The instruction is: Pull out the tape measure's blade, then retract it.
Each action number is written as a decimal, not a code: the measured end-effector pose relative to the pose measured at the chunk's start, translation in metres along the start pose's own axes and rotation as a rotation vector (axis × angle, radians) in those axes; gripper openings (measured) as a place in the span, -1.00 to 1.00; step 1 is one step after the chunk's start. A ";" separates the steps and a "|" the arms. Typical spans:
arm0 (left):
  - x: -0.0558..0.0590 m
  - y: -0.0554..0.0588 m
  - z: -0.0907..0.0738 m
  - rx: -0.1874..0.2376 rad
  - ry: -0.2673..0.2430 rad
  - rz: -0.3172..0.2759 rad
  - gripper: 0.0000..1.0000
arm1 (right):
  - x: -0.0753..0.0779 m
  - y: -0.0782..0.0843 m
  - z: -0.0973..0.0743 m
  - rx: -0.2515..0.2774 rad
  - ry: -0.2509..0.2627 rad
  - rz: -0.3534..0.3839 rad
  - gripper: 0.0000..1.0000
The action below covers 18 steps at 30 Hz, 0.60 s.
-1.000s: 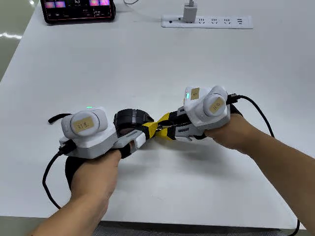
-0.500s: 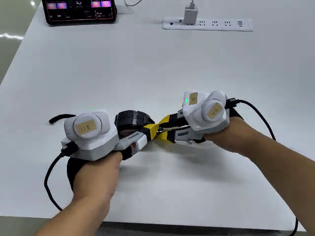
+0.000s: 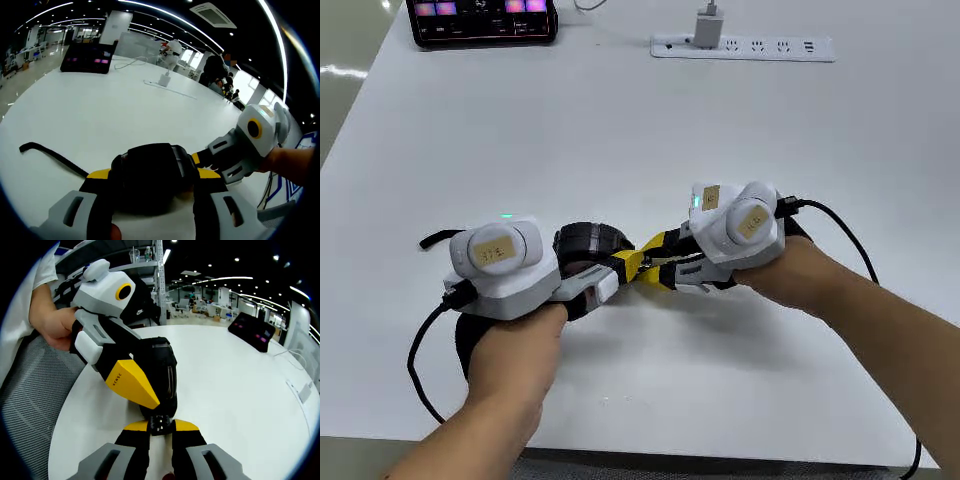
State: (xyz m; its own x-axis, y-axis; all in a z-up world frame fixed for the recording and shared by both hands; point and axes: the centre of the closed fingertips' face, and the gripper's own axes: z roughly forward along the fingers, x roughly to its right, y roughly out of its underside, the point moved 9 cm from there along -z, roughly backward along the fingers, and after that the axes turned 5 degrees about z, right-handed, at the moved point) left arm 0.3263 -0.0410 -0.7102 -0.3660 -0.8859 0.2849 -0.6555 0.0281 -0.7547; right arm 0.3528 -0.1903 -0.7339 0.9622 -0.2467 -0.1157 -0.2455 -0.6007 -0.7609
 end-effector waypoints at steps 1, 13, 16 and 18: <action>0.000 0.000 0.000 0.000 0.000 0.001 0.22 | 0.000 0.000 0.000 0.000 0.000 -0.001 -0.73; 0.000 -0.006 -0.002 0.011 0.008 0.025 0.21 | -0.002 -0.004 0.000 -0.004 0.005 0.012 -0.50; 0.000 -0.007 -0.003 0.018 0.011 0.028 0.21 | -0.002 -0.004 -0.003 -0.006 0.010 0.016 -0.48; 0.001 -0.008 -0.004 0.015 0.014 0.041 0.22 | -0.002 -0.003 -0.006 -0.006 0.019 0.025 -0.42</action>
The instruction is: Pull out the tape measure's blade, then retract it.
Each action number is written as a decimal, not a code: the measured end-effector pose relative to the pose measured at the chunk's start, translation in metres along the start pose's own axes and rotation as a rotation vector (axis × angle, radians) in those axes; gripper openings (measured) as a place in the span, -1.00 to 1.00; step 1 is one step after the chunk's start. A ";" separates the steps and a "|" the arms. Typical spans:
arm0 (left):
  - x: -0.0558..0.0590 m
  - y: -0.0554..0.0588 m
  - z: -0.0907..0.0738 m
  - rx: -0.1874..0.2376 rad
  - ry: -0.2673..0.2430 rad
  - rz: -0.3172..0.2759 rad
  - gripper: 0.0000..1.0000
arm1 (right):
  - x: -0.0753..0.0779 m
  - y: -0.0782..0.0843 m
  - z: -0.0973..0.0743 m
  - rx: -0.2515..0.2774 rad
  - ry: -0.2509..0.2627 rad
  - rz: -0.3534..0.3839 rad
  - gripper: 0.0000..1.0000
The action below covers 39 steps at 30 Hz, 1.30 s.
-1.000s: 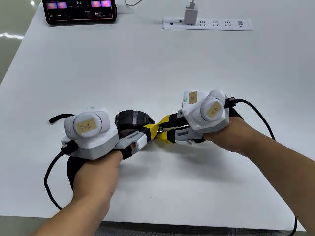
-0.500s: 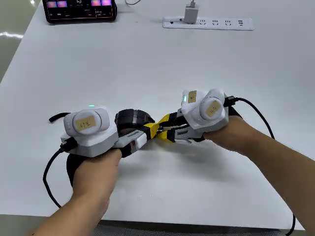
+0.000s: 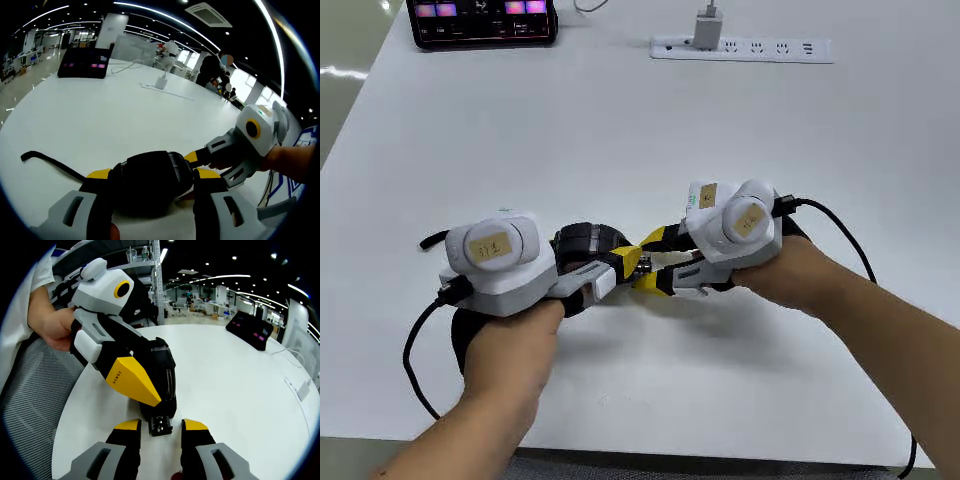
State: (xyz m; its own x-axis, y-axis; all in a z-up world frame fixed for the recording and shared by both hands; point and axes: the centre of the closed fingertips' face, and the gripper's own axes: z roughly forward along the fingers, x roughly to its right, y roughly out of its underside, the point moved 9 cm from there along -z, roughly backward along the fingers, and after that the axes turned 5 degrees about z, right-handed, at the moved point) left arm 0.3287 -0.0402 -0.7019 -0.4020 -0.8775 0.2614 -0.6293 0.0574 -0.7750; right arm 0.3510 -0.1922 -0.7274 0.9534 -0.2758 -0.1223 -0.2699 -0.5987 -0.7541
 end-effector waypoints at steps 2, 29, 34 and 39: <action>0.000 0.000 -0.002 -0.001 -0.002 0.032 0.22 | -0.001 -0.001 -0.004 0.008 0.006 0.017 -0.39; -0.004 -0.009 -0.030 0.024 0.117 0.225 0.26 | -0.019 0.006 -0.053 0.072 0.137 0.115 -0.06; -0.003 -0.010 -0.033 0.030 0.134 0.255 0.26 | -0.022 0.012 -0.066 0.079 0.168 0.138 -0.05; 0.000 -0.009 -0.037 0.022 0.181 0.293 0.26 | -0.026 0.016 -0.080 0.083 0.198 0.158 0.04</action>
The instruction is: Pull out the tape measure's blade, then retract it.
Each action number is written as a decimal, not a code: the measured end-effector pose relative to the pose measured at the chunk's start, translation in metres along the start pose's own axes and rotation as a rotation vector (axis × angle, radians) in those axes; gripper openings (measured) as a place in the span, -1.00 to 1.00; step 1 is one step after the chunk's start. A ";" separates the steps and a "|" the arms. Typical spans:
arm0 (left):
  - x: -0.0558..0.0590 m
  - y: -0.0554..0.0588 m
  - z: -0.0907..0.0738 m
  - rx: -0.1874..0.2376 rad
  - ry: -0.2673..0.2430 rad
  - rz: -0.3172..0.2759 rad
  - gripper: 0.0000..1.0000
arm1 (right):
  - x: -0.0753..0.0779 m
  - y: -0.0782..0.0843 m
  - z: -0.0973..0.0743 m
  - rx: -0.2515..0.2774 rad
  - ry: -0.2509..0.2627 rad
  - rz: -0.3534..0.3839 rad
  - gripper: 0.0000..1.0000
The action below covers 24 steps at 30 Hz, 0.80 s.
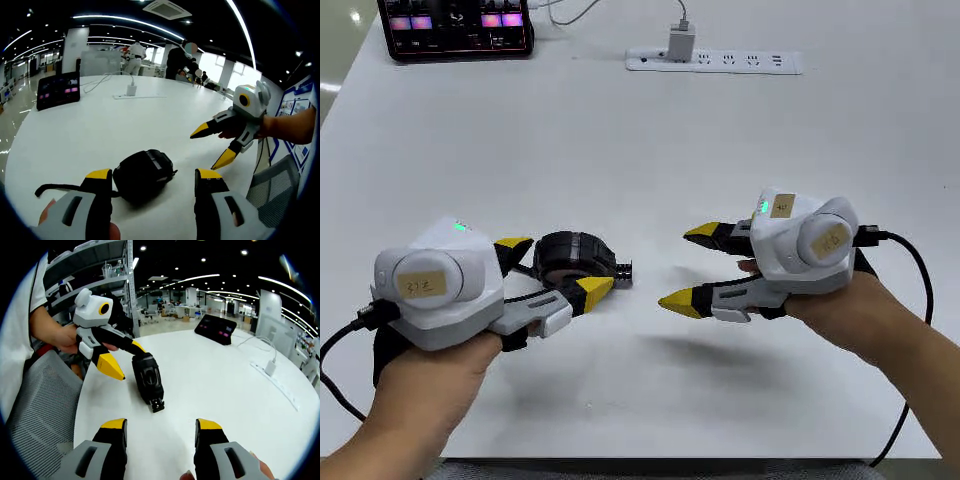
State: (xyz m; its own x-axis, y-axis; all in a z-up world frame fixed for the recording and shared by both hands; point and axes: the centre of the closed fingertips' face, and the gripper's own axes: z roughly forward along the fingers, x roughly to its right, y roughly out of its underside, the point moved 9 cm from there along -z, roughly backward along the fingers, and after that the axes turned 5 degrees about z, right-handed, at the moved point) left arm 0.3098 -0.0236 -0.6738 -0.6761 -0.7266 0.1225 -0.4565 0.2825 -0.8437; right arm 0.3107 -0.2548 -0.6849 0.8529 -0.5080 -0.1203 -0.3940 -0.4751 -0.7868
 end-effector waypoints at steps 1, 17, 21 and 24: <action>0.000 0.000 -0.001 0.001 0.008 0.000 0.27 | 0.000 0.000 -0.002 0.003 0.000 0.010 0.07; -0.009 0.008 -0.026 -0.003 0.109 0.109 0.44 | -0.015 0.013 -0.026 0.006 0.040 0.052 0.35; -0.012 0.011 -0.032 -0.008 0.137 0.127 0.46 | -0.016 0.015 -0.032 0.008 0.048 0.059 0.40; -0.012 0.011 -0.035 -0.014 0.152 0.147 0.47 | -0.017 0.018 -0.035 0.005 0.052 0.061 0.44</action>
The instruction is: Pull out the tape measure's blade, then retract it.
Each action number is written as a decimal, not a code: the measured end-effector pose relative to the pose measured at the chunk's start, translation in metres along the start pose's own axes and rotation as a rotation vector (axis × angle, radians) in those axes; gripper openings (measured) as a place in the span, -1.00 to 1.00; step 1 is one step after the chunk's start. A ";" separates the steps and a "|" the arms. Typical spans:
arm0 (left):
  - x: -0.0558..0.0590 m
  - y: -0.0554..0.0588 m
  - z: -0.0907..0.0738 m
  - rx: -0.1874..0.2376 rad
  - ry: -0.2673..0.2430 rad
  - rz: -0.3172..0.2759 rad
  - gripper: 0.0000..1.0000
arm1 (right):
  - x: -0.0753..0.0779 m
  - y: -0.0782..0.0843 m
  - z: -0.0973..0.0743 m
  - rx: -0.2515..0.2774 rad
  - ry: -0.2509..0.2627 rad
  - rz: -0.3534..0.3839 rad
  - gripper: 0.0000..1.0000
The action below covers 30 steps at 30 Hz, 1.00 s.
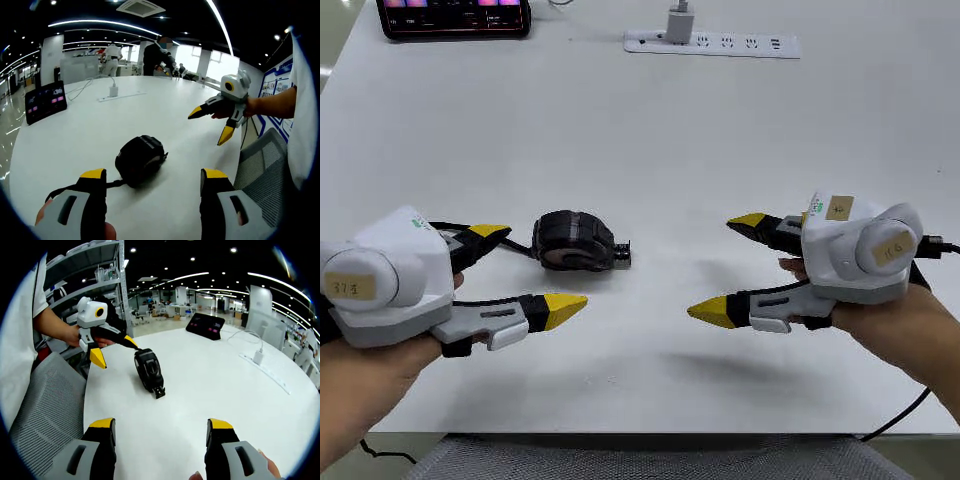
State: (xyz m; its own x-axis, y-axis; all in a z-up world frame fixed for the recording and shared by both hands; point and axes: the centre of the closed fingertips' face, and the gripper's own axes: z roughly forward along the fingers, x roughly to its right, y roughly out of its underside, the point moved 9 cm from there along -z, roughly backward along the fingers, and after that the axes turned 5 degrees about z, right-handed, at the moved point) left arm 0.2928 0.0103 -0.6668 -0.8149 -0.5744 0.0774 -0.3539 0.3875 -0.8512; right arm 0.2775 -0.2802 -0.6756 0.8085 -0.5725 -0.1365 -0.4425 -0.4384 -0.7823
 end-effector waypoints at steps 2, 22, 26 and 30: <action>0.000 0.001 -0.002 0.001 0.012 0.006 0.49 | -0.001 0.002 -0.003 -0.004 0.005 0.000 0.47; -0.010 0.011 -0.017 -0.033 0.040 0.087 0.62 | 0.004 0.019 -0.032 -0.003 0.055 0.012 0.80; -0.012 0.011 -0.020 -0.029 0.050 0.092 0.66 | 0.005 0.024 -0.039 -0.014 0.068 0.012 0.85; -0.011 0.011 -0.021 -0.039 0.063 0.122 0.69 | 0.003 0.026 -0.045 -0.013 0.071 0.020 0.87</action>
State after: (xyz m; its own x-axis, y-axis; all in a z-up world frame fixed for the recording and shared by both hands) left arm 0.2881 0.0360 -0.6663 -0.8797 -0.4755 0.0074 -0.2667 0.4803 -0.8355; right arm 0.2508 -0.3247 -0.6691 0.7704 -0.6284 -0.1081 -0.4632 -0.4350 -0.7721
